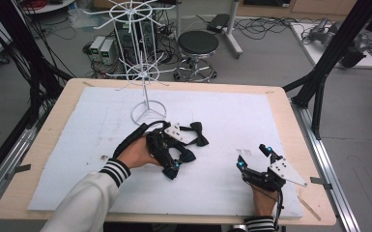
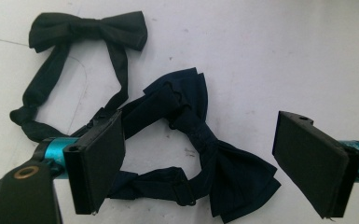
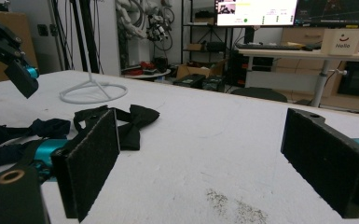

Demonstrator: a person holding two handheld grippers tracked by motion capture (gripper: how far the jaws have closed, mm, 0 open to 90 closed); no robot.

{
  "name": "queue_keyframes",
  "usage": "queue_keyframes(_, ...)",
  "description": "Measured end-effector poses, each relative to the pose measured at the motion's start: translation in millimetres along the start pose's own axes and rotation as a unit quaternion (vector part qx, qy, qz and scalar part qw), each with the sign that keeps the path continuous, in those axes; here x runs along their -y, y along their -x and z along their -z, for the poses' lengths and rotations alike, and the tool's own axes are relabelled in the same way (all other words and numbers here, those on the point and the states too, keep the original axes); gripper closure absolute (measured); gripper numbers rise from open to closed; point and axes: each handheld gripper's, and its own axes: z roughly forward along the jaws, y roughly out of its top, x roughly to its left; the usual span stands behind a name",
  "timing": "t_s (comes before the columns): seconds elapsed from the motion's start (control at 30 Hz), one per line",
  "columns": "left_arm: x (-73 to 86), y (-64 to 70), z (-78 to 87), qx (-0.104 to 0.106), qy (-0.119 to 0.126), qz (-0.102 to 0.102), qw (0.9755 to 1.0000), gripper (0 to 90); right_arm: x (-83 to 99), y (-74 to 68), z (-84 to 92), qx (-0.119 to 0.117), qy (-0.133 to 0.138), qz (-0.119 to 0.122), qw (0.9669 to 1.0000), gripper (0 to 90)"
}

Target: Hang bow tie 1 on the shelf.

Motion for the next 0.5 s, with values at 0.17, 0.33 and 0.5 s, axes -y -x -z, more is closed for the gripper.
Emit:
queue_keyframes(0.17, -0.9, -0.9, -6.2, 0.003, -0.015, 0.002, 0.9999, 20.1, 0.0, -0.1, 0.0, 0.000, 0.000, 0.001, 1.0000, 10.9)
queue_keyframes(0.33, -0.9, -0.7, -13.2, 0.002, -0.029, 0.006, 0.9996, 22.3, 0.0, 0.0, 0.0, 0.000, 0.000, 0.000, 1.0000, 10.9)
queue_keyframes(0.5, -1.0, -1.1, -19.6, 0.004, -0.047, 0.004, 0.9989, 25.6, 0.0, 0.0, 0.0, 0.000, 0.000, 0.000, 1.0000, 10.9)
